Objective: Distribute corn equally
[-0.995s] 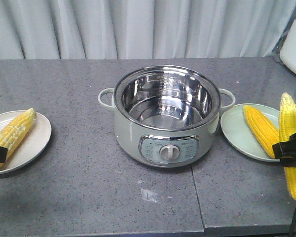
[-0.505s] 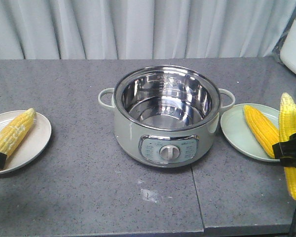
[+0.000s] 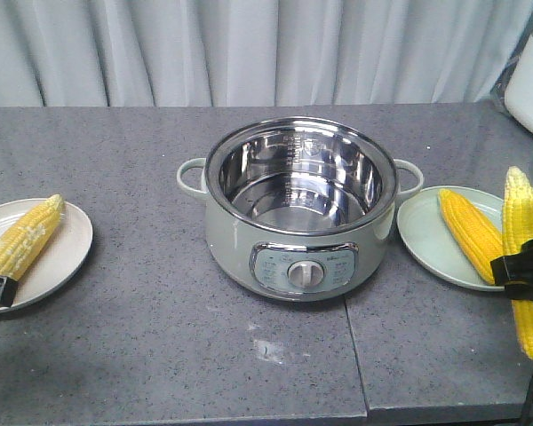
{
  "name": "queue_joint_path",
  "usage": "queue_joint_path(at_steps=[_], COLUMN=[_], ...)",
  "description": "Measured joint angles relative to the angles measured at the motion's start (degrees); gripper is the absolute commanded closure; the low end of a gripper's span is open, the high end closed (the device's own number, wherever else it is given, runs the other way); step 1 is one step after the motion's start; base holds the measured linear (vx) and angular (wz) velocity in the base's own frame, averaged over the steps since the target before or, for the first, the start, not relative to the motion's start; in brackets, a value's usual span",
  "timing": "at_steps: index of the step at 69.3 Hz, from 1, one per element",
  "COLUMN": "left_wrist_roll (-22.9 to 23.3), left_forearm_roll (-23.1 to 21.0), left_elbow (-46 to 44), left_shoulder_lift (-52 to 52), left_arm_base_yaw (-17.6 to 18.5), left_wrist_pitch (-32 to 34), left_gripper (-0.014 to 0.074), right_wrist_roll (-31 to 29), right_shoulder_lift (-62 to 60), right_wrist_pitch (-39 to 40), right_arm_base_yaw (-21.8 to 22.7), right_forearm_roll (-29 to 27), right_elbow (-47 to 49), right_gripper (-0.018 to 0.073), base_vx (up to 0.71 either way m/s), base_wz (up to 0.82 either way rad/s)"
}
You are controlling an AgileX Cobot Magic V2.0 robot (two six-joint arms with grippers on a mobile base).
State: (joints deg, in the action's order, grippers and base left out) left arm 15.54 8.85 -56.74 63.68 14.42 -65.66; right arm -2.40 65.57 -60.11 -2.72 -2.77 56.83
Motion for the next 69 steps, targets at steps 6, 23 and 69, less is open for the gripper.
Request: queue_joint_path(at_steps=[6, 23, 69], left_wrist_roll=[0.0, 0.0, 0.0], left_forearm_roll=[0.0, 0.0, 0.1], left_elbow=[0.0, 0.0, 0.0], left_shoulder_lift=[0.0, 0.0, 0.0], left_arm_base_yaw=[0.0, 0.0, 0.0], left_wrist_pitch=[0.0, 0.0, -0.2], left_gripper=[0.0379, 0.0379, 0.0379], right_wrist_roll=[0.0, 0.0, 0.0], right_shoulder_lift=[0.0, 0.0, 0.0], right_wrist_pitch=[0.0, 0.0, 0.0], right_arm_base_yaw=[0.0, 0.0, 0.0], right_forearm_roll=[0.0, 0.0, 0.0], right_elbow=[0.0, 0.0, 0.0], right_gripper=[0.0316, 0.0316, 0.0316], base_vx=[0.0, 0.0, -0.01], base_wz=[0.0, 0.0, -0.02])
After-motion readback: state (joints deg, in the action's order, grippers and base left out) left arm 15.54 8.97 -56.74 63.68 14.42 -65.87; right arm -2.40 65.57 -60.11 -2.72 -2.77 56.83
